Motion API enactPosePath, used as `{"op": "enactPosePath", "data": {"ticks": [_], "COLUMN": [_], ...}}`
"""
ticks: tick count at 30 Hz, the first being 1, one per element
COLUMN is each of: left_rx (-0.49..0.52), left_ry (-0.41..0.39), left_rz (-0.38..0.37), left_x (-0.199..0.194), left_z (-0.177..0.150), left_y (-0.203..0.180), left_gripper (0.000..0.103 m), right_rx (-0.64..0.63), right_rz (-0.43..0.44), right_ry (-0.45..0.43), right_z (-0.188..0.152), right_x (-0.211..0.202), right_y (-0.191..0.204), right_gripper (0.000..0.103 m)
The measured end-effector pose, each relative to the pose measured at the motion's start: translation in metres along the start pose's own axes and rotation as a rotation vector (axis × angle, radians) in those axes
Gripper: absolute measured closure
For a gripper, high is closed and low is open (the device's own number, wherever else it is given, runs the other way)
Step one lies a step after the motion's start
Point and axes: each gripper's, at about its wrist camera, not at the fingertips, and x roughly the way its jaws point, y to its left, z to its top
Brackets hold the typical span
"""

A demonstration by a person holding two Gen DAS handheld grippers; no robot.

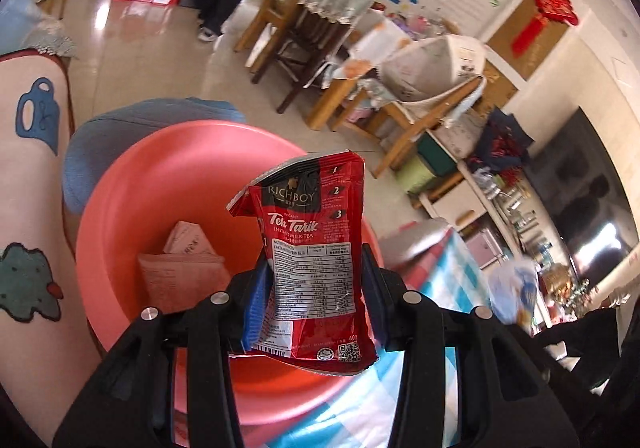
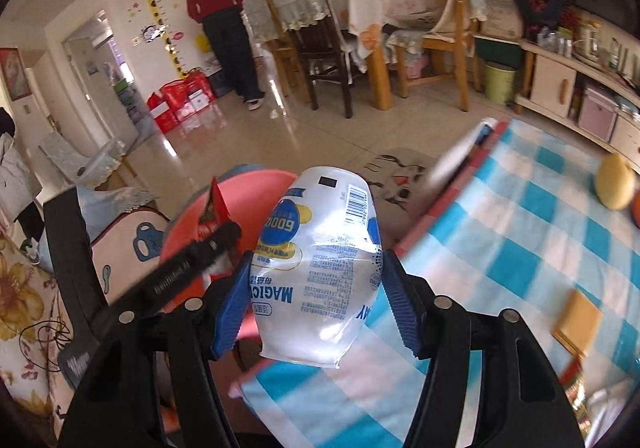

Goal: Collect trash
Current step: 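Carry the red pouch and white pouch to the pink bin and open both tools, then return both tools from the pink bin to the table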

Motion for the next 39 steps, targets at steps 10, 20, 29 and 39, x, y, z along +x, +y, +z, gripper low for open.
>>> {"op": "enactPosePath", "data": {"ticks": [10, 20, 29, 39], "left_rx": [0.006, 0.09, 0.182, 0.331], "left_ry": [0.043, 0.02, -0.022, -0.072], "left_rz": [0.069, 0.096, 0.04, -0.114], "left_x": [0.019, 0.019, 0.011, -0.005], "left_z": [0.003, -0.004, -0.019, -0.05], "left_y": [0.008, -0.005, -0.027, -0.07], "left_gripper": [0.058, 0.031, 0.02, 0.013], "right_rx": [0.018, 0.118, 0.22, 0.201], "right_rz": [0.076, 0.086, -0.016, -0.161], "right_ry": [0.05, -0.014, -0.089, -0.116], "right_z": [0.034, 0.022, -0.02, -0.08], "right_x": [0.073, 0.059, -0.006, -0.075], "right_y": [0.018, -0.003, -0.049, -0.078], "right_gripper": [0.039, 0.016, 0.012, 0.012]}}
